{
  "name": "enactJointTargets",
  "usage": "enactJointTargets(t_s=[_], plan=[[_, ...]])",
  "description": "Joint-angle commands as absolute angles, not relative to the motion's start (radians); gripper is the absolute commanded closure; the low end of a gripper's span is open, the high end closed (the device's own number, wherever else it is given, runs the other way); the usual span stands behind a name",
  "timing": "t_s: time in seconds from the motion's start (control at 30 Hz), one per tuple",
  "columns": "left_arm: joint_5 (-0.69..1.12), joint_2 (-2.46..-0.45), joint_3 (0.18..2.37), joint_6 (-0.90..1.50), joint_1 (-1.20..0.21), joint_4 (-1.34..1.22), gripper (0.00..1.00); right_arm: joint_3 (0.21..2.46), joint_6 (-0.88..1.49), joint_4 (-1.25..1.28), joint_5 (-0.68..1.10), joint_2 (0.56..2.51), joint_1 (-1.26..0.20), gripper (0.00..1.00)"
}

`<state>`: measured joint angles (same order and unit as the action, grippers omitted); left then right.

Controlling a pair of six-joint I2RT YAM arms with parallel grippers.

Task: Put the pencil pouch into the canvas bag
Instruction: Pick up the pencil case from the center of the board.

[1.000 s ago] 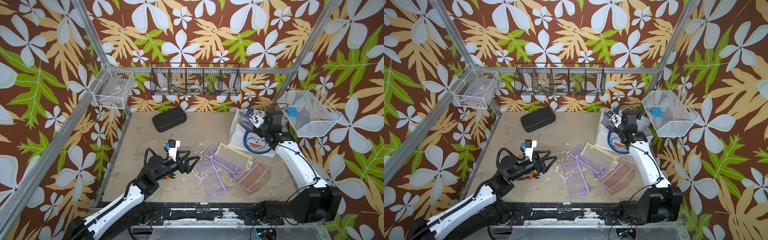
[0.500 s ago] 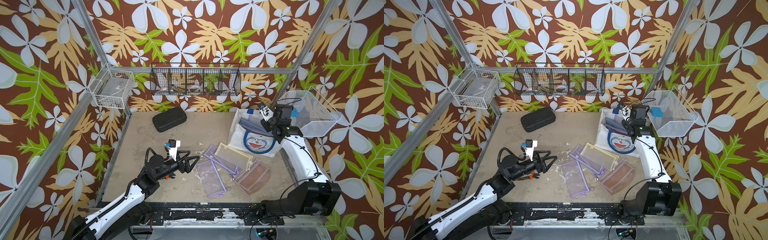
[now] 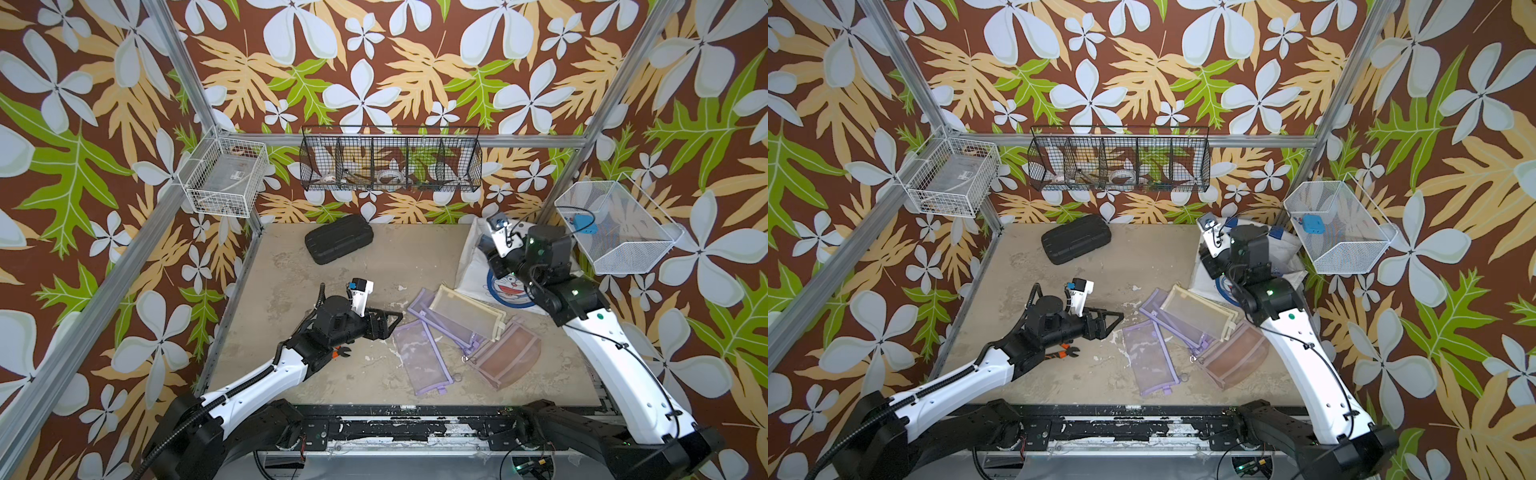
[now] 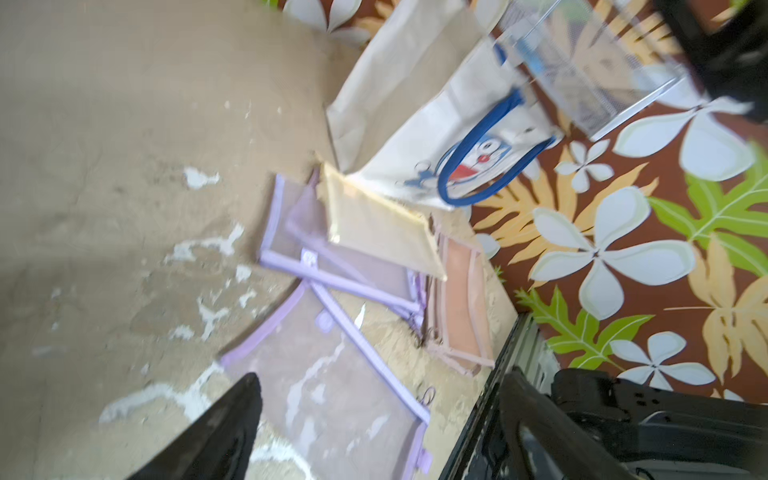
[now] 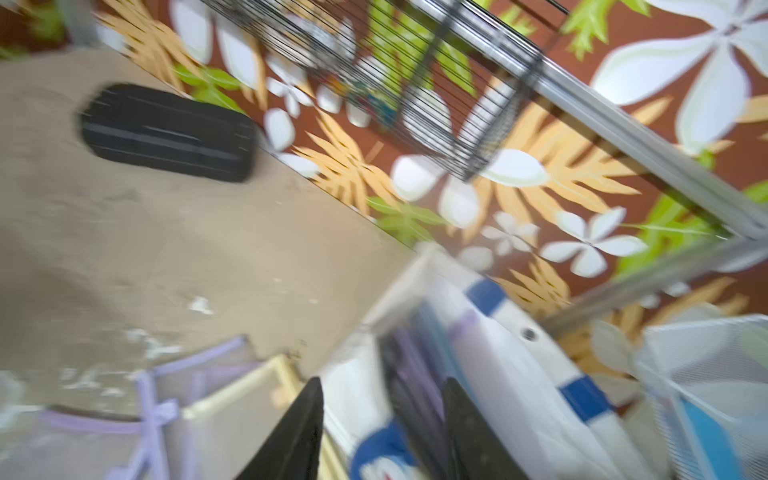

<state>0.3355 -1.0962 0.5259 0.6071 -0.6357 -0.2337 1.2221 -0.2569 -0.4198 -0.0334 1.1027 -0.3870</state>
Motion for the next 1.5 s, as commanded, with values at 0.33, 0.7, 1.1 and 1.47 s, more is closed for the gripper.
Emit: enactJointTargets(t_s=[0.33, 0.7, 1.1, 1.47], plan=[[0.333, -1.216, 0.38, 0.742, -0.725, -0.232, 0.1, 0.725, 0.501, -0.213, 0.035, 1.102, -0.766, 0.53], [0.298, -1.378, 0.368, 0.887, -0.81, -0.408, 0.22, 0.529, 0.553, -0.125, 0.206, 1.261, -0.731, 0.49], [0.22, -1.543, 0.402, 1.004, -0.846, -0.525, 0.33, 0.37, 0.592, 0.062, 0.357, 1.31, -0.621, 0.49], [0.286, -1.714, 0.413, 1.111, -0.849, -0.723, 0.37, 0.346, 0.608, 0.197, 0.481, 1.377, -0.621, 0.54]])
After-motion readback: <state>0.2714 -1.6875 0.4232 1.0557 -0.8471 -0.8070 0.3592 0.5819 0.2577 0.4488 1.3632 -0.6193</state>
